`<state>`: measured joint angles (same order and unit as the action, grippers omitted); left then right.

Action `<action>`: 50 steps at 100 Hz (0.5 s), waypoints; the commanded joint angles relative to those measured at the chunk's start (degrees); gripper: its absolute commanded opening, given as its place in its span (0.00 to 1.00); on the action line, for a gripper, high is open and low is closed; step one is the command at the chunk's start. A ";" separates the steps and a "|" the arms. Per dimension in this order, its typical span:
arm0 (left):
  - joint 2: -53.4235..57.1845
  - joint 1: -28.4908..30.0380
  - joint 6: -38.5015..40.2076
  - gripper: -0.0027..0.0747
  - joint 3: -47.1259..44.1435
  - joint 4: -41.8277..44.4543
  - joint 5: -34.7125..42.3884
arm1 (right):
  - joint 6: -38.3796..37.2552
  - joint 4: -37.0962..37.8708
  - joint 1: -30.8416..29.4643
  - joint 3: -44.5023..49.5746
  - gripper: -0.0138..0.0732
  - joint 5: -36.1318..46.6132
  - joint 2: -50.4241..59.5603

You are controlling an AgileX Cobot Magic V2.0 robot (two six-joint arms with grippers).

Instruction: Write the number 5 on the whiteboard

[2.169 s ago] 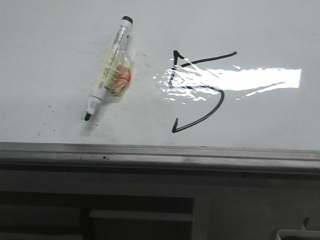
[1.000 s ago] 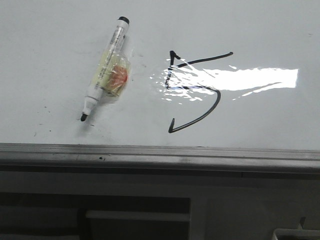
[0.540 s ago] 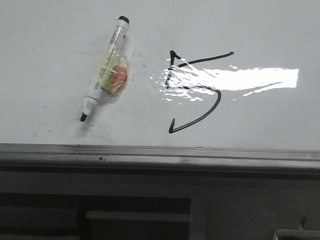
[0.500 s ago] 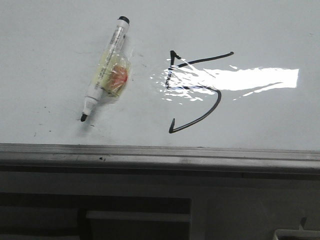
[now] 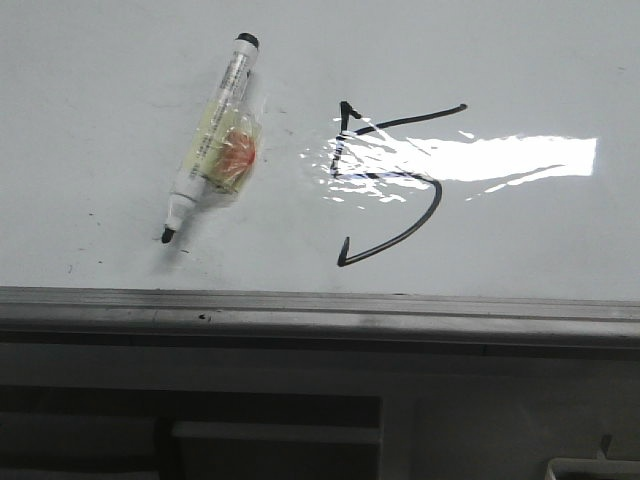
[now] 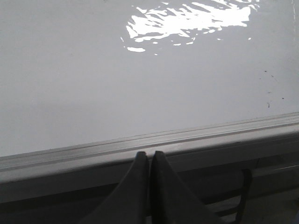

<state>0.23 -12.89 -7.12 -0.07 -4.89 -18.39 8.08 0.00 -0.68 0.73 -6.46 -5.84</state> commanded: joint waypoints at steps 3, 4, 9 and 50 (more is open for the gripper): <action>1.48 0.07 0.59 0.01 -1.33 -0.27 4.06 | 0.91 0.33 -0.39 1.16 0.08 -4.39 1.32; 1.48 0.07 0.59 0.01 -1.33 -0.27 4.06 | 0.91 0.47 -0.39 1.16 0.08 -5.05 1.53; 1.48 0.07 0.59 0.01 -1.33 -0.27 4.06 | 0.91 0.72 -0.39 1.16 0.08 -9.75 3.15; 1.48 0.07 0.59 0.01 -1.33 -0.36 4.06 | 2.05 1.13 -0.54 1.27 0.08 -11.08 7.41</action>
<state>0.23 -12.89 -7.12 -0.07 -4.89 -18.44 9.51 0.32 -0.68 0.73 -18.60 0.58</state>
